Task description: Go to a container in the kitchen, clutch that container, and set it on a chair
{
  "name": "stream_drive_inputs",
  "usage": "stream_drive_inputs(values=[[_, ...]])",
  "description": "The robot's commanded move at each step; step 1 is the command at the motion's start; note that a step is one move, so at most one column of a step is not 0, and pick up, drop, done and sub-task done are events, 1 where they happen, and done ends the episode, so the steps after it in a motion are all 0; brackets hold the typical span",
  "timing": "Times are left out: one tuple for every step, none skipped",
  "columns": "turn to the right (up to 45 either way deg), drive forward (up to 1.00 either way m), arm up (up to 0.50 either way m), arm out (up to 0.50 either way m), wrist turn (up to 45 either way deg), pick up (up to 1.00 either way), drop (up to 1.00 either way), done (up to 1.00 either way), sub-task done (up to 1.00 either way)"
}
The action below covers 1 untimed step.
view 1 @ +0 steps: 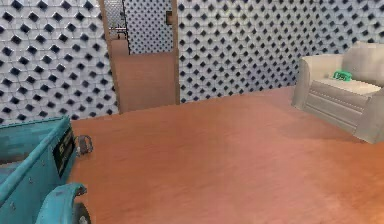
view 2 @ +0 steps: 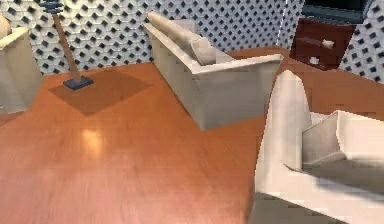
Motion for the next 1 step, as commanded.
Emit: stream_drive_inputs(values=[[-12.0, 0.00, 0.00, 0.00, 0.0, 0.00, 0.00, 0.00, 0.00]])
